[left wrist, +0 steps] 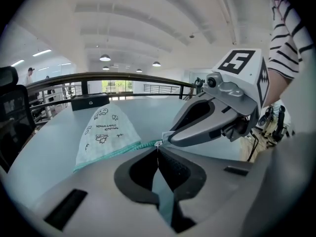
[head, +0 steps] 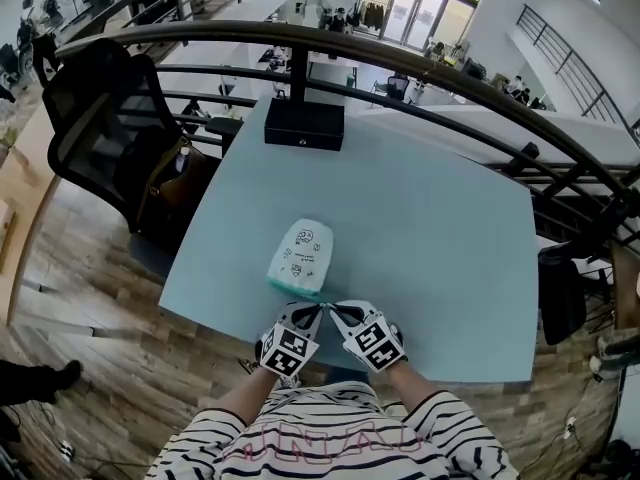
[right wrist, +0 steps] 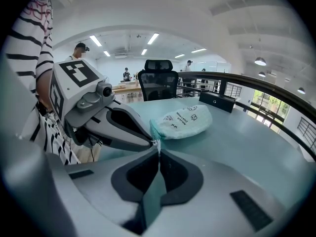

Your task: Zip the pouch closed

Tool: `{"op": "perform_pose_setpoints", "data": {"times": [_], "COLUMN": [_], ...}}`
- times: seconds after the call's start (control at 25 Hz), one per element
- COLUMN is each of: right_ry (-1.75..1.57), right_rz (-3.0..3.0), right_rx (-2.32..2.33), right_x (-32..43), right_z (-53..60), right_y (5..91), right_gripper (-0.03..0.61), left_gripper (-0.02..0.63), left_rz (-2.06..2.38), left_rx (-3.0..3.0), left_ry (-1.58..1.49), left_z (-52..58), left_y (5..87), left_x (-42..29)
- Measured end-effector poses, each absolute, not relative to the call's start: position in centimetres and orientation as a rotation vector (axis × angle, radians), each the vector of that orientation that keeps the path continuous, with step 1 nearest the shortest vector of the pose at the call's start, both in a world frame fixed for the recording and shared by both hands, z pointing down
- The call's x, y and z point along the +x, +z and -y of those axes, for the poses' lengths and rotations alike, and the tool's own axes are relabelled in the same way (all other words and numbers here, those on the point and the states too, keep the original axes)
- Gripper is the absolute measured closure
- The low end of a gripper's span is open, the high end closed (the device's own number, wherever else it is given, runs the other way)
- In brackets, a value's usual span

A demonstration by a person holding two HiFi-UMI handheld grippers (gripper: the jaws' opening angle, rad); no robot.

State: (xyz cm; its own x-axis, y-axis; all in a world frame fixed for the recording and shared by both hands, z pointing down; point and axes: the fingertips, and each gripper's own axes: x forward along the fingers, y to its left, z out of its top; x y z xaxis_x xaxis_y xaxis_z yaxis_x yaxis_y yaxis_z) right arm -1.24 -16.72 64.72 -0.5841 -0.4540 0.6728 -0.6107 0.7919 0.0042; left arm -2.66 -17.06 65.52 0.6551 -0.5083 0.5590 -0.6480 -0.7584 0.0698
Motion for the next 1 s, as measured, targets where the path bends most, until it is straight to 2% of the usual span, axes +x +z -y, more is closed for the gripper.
{"op": "perform_pose_setpoints", "data": {"times": [1.0], "right_ry": [0.301], "right_rz": [2.249], "right_rx": [0.918], "right_x": [2.2], "right_z": [18.2], "right_y": [64.2], "right_gripper": [0.545], "left_gripper": [0.588], "left_rz": [1.226], "left_rx": [2.377], "left_ry": [0.767], "left_z": [22.1], "left_y": [66.4], "left_x": [-10.2]}}
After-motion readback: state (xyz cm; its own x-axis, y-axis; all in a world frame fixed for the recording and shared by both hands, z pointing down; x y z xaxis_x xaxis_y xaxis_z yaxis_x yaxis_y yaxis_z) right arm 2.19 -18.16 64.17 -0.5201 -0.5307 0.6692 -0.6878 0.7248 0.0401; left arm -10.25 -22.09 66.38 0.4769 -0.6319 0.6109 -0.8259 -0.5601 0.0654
